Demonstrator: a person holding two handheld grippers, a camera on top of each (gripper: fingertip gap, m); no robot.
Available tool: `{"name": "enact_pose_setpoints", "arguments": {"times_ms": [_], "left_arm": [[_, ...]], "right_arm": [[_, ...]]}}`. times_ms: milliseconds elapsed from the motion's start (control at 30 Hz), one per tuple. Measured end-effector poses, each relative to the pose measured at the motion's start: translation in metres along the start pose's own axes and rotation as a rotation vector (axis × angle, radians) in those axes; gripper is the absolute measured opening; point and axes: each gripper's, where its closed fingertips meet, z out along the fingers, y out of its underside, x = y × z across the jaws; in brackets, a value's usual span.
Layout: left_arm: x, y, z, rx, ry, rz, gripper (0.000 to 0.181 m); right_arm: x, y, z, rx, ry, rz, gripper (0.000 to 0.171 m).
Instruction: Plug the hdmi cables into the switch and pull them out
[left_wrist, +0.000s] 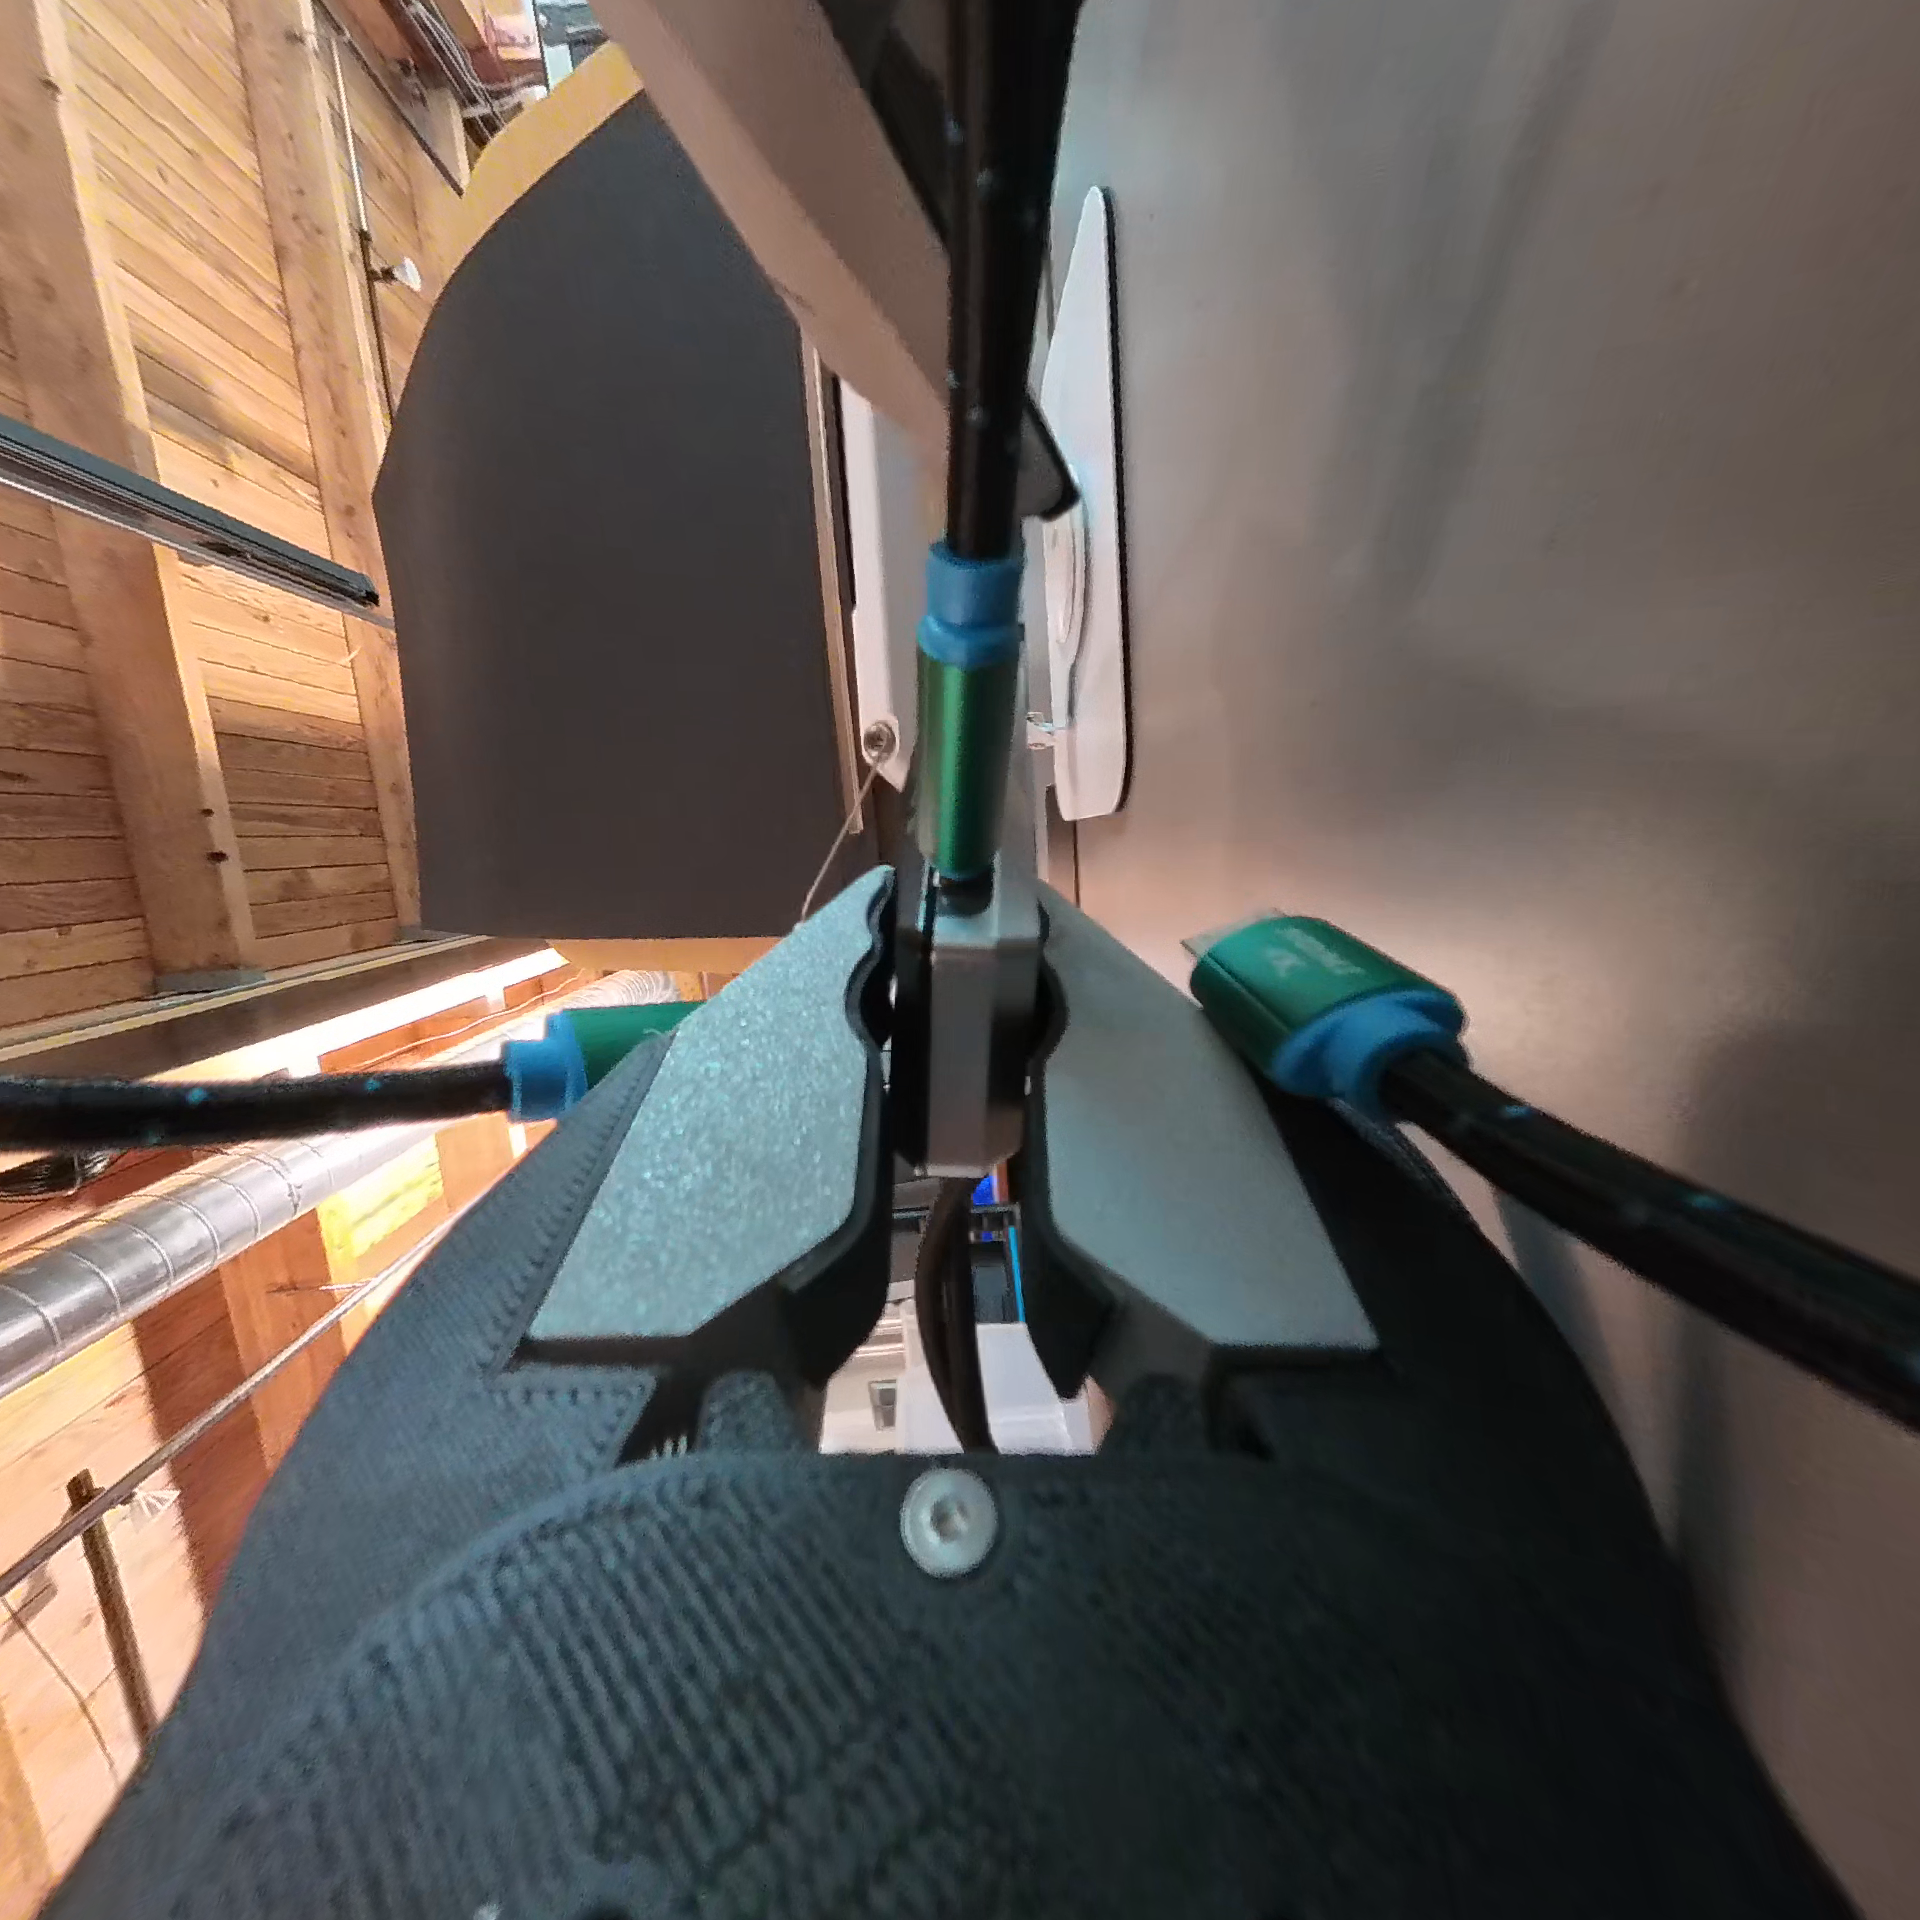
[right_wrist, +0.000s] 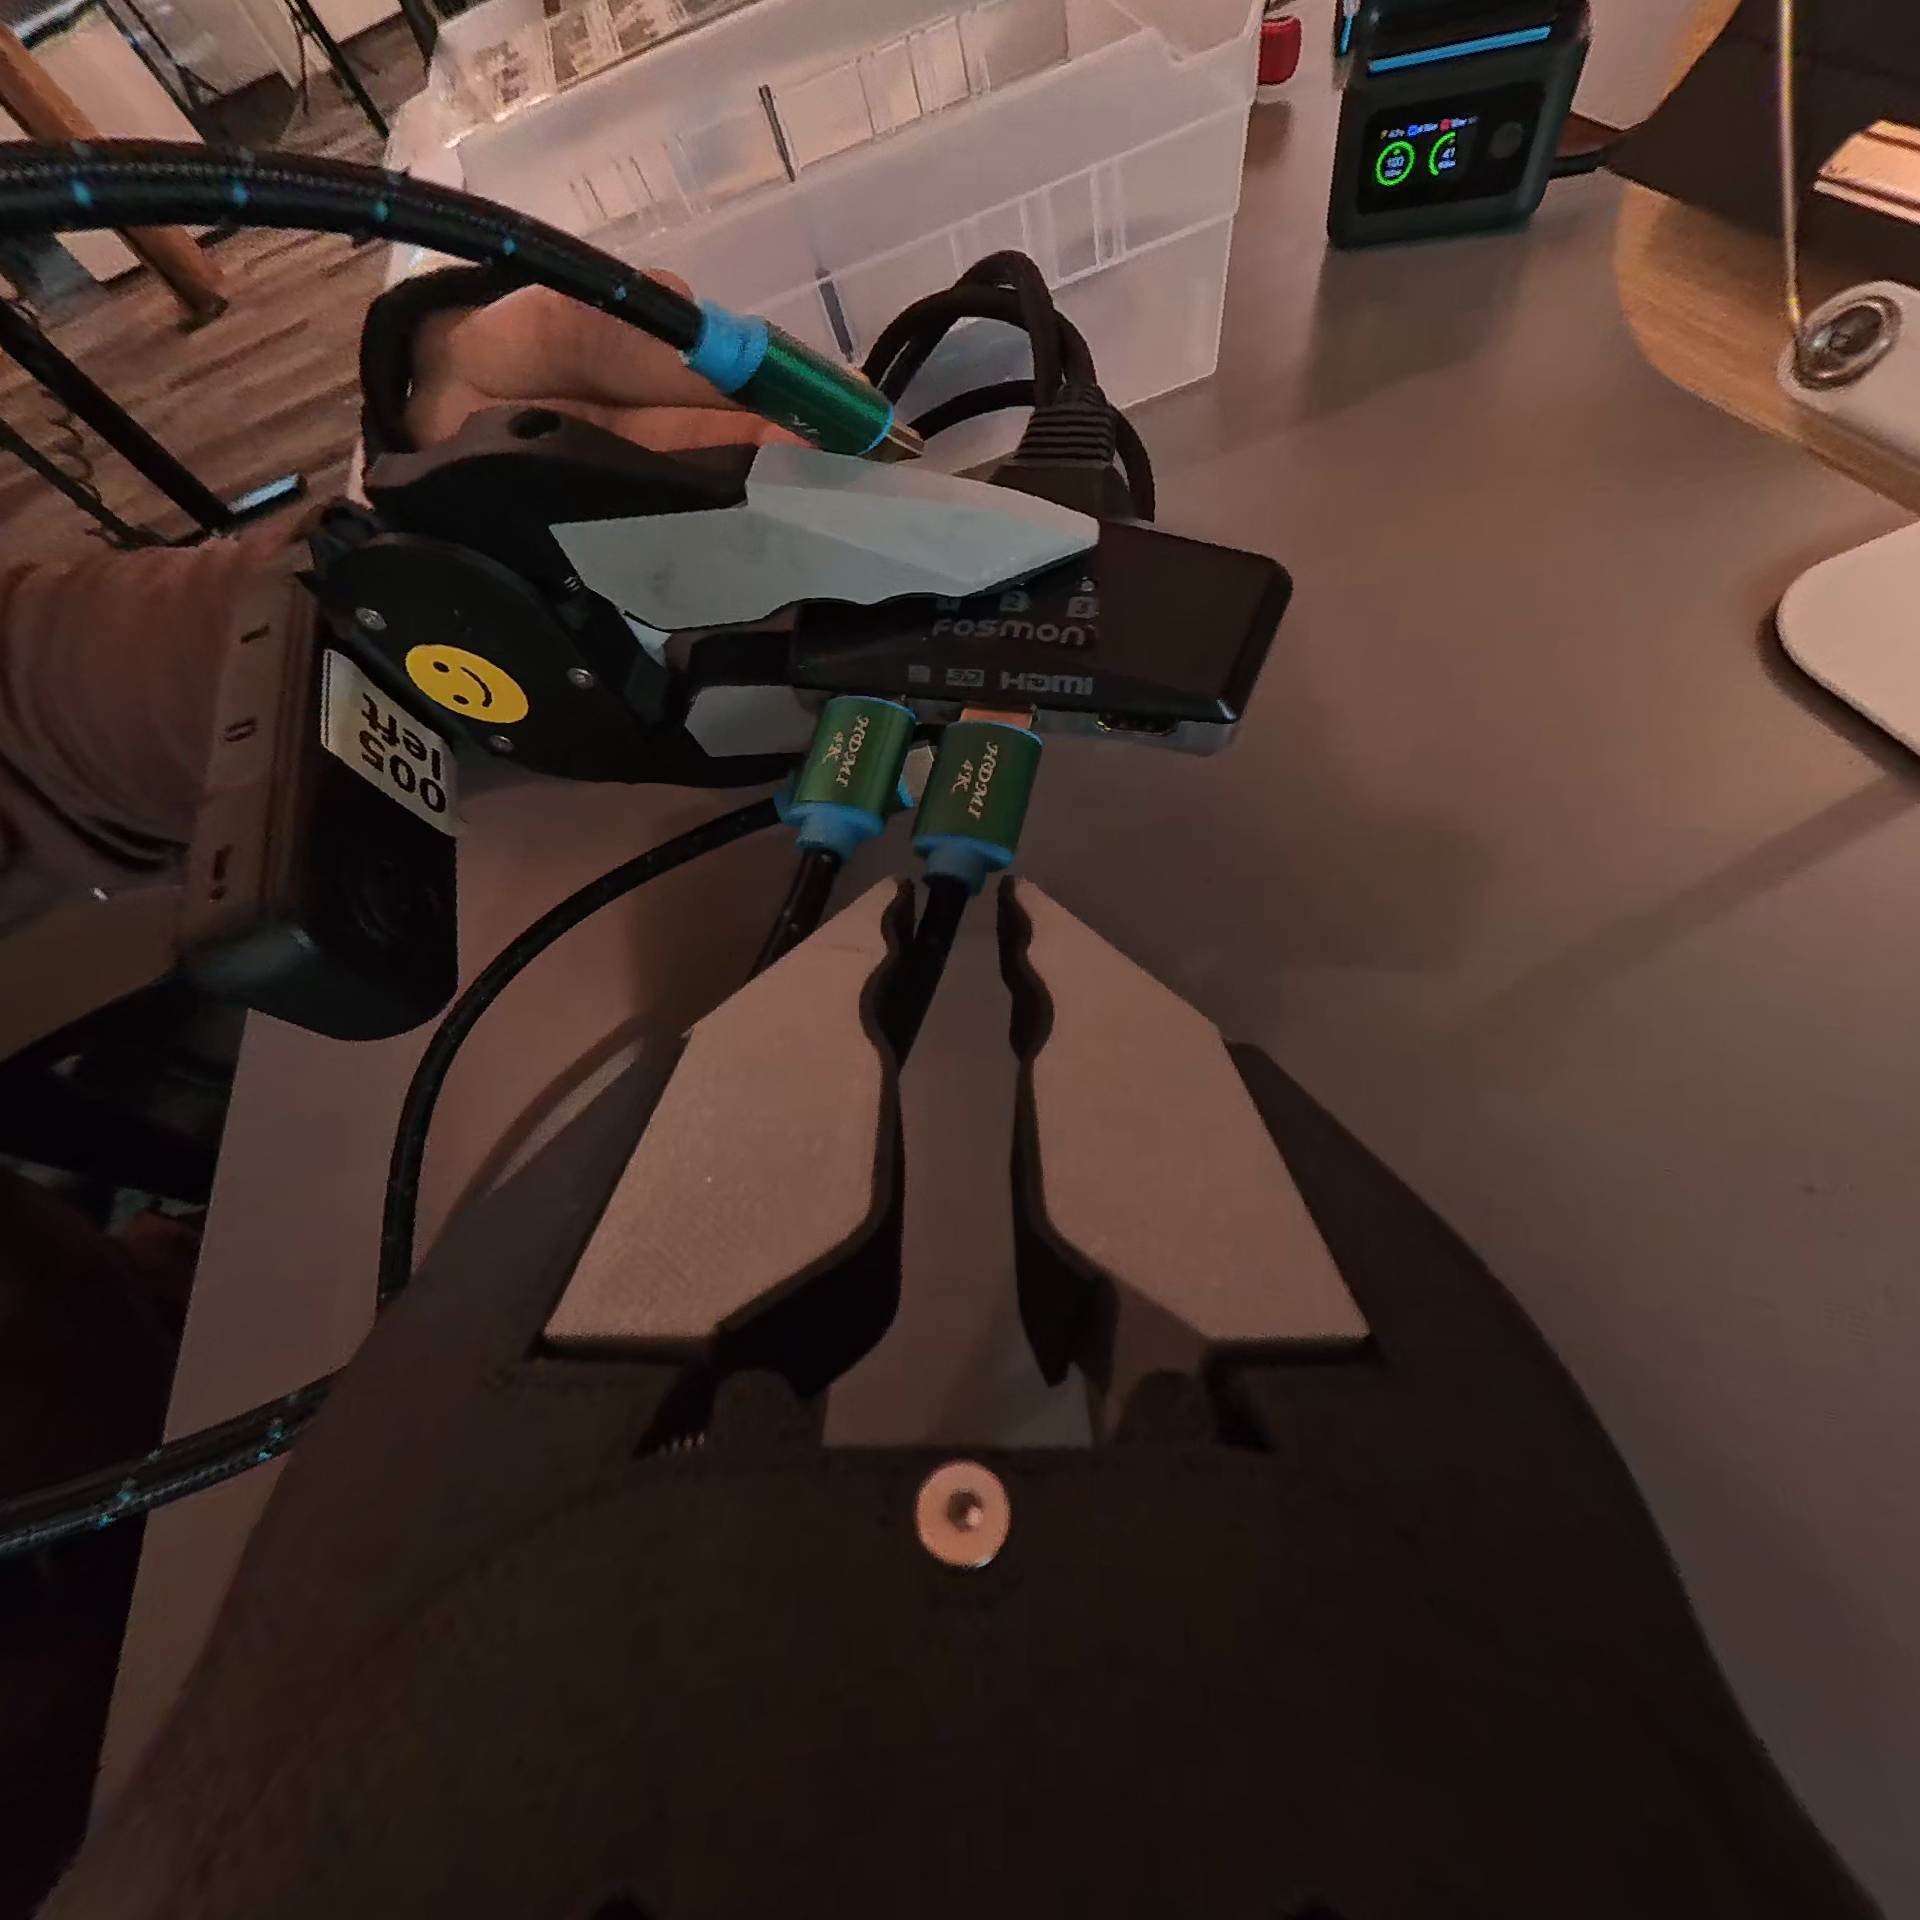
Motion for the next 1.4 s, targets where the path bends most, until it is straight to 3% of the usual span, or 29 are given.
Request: {"name": "enact_pose_setpoints", "arguments": {"times_ms": [367,533,700,1133,1233,1333,1400], "left_arm": [[0.013,-0.013,-0.006,0.011,0.065,0.022,0.018],[0.006,-0.017,-0.012,0.013,0.059,-0.033,0.018],[0.010,-0.008,-0.003,0.024,0.081,-0.075,0.019],[-0.029,-0.006,-0.006,0.113,-0.010,-0.399,0.022],[-0.032,-0.006,-0.012,0.120,-0.057,-0.322,0.021],[-0.042,-0.008,-0.019,0.085,-0.176,-0.062,0.021],[-0.036,-0.005,-0.018,0.055,-0.150,0.019,0.020]], "right_arm": [[-0.001,0.019,0.001,-0.138,0.034,-0.085,0.006],[-0.008,0.007,-0.006,-0.074,-0.031,-0.078,0.005],[-0.001,0.004,0.000,-0.064,0.028,-0.102,0.007],[-0.020,-0.043,-0.024,0.210,-0.040,-0.099,0.015],[-0.027,-0.043,-0.024,0.209,-0.030,-0.142,0.015],[-0.051,-0.046,-0.036,0.239,-0.209,-0.132,0.033],[-0.070,-0.066,-0.065,0.394,-0.358,-0.122,0.011]]}}
